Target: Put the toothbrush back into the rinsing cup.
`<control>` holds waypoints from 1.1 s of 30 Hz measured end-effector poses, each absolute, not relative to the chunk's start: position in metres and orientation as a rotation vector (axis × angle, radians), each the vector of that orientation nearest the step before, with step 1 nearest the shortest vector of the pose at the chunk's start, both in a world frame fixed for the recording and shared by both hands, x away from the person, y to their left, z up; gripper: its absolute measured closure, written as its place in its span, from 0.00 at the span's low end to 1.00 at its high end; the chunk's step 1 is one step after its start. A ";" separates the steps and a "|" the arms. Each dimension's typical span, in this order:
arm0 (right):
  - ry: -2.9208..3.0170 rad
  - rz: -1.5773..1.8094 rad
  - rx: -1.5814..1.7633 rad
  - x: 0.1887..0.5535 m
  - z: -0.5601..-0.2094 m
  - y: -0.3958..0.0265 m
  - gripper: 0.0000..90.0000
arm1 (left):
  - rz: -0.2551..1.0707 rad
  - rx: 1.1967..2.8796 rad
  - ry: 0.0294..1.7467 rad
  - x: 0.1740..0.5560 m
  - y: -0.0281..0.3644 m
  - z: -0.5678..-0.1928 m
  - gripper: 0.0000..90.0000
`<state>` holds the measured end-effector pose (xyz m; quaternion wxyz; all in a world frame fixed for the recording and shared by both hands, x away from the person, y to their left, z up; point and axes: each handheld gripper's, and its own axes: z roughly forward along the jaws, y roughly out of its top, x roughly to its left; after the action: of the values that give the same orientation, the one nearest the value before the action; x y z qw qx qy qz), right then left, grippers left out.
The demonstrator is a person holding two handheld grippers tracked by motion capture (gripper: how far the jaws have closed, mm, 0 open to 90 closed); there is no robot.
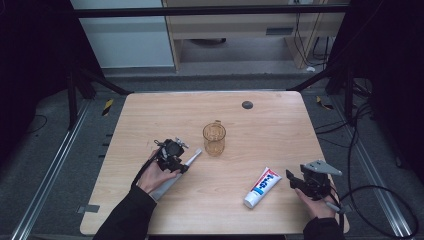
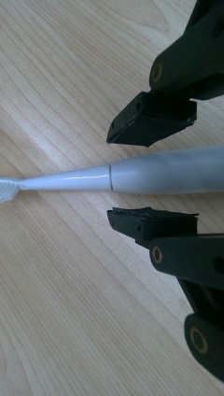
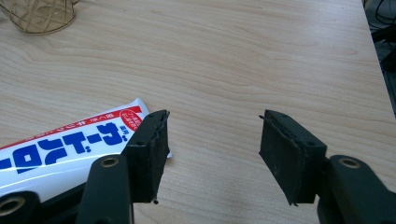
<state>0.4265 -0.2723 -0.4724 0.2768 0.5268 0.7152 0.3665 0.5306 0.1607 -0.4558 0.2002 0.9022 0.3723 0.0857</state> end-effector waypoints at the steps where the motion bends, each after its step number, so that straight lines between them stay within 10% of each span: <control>1: 1.921 0.985 1.416 0.426 -0.472 -0.272 0.47 | 0.238 2.524 1.042 0.531 0.160 -0.456 0.63; 33: 1.923 0.987 1.421 0.426 -0.472 -0.272 0.48 | 0.189 2.555 1.077 0.535 0.158 -0.468 0.75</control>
<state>0.4262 -0.2718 -0.4717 0.2738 0.5283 0.7150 0.3669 0.5353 0.1579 -0.4683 0.1799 0.9043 0.3812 0.0669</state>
